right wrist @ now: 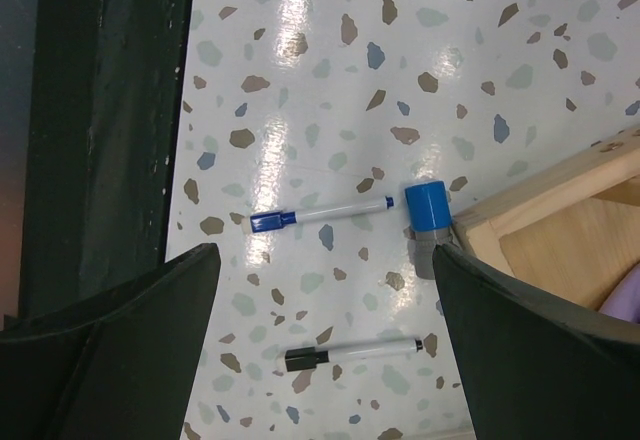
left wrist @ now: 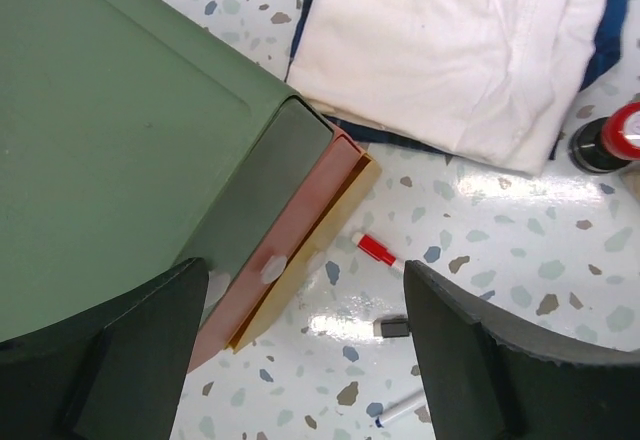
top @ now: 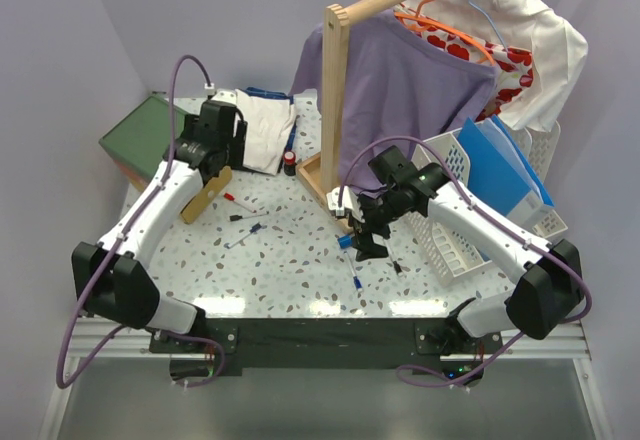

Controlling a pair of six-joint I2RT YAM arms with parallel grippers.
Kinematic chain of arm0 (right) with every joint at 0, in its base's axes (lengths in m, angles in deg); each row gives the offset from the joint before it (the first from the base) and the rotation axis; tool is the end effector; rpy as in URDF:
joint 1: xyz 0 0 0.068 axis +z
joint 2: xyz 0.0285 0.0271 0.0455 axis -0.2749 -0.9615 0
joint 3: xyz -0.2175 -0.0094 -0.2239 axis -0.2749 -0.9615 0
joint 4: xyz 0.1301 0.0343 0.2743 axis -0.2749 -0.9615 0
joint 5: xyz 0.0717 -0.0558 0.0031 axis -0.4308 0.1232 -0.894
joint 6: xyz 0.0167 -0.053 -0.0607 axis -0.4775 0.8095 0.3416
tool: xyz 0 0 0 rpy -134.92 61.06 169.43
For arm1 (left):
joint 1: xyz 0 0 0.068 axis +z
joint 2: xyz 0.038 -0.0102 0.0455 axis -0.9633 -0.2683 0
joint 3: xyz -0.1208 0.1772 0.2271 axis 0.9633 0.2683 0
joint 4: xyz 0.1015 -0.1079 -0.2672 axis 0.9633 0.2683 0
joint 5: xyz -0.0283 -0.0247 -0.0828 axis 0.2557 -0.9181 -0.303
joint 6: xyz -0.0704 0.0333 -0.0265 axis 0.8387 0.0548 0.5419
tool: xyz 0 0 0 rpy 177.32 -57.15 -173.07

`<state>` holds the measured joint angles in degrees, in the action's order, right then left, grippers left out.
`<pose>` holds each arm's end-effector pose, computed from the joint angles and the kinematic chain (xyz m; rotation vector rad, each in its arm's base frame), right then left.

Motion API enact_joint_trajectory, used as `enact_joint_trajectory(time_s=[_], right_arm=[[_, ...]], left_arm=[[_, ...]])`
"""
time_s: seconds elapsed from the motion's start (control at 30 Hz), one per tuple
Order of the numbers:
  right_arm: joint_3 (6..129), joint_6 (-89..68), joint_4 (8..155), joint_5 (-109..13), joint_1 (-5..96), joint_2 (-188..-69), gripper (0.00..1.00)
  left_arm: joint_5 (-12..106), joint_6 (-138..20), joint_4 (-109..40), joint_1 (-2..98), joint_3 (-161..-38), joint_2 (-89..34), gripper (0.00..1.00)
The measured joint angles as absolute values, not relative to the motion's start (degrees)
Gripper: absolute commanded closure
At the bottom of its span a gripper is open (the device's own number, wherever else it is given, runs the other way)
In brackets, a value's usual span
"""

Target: Organize the desk

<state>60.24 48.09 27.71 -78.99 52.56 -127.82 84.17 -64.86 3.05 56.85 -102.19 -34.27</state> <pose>0.2297 0.2261 0.2925 -1.8981 1.6952 0.8146 0.3701 -0.0811 0.3438 -0.0190 2.2320 0.3621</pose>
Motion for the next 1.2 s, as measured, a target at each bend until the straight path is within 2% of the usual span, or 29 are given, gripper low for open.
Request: enact_joint_trajectory(time_s=[0.17,0.2,0.23,0.4,0.5,0.6,0.9,1.2], right_arm=[[60.24,48.11,27.68,-78.99,52.53,-127.82,0.08],[60.24,48.11,27.68,-79.02,52.53,-127.82,0.08],[60.24,48.11,27.68,-79.02,52.53,-127.82,0.08],[60.24,48.14,27.66,-79.02,52.53,-127.82,0.08],[60.24,48.18,27.66,-79.04,52.53,-127.82,0.08],[60.24,48.27,27.66,-79.04,52.53,-127.82,0.08],[60.24,48.29,27.66,-79.06,52.51,-127.82,0.08],[60.24,48.29,27.66,-79.04,52.51,-127.82,0.08]], left_arm=[[79.18,-64.23,1.76,57.09,-99.33,-27.21,0.15],[78.11,-64.08,1.61,57.14,-98.35,-24.7,0.12],[77.22,-63.75,1.24,57.14,-97.26,-22.14,0.01],[74.53,-60.05,-2.52,57.16,-89.82,-10.07,0.0],[74.4,-56.23,-5.32,57.18,-83.53,-4.83,0.06],[74.99,-50.2,-6.7,57.18,-79.16,-3.54,0.25],[88.54,-27.38,-0.16,57.18,-81.67,-20.76,0.34],[99.07,-24.69,-4.9,57.18,-81.67,-26.84,0.37]])
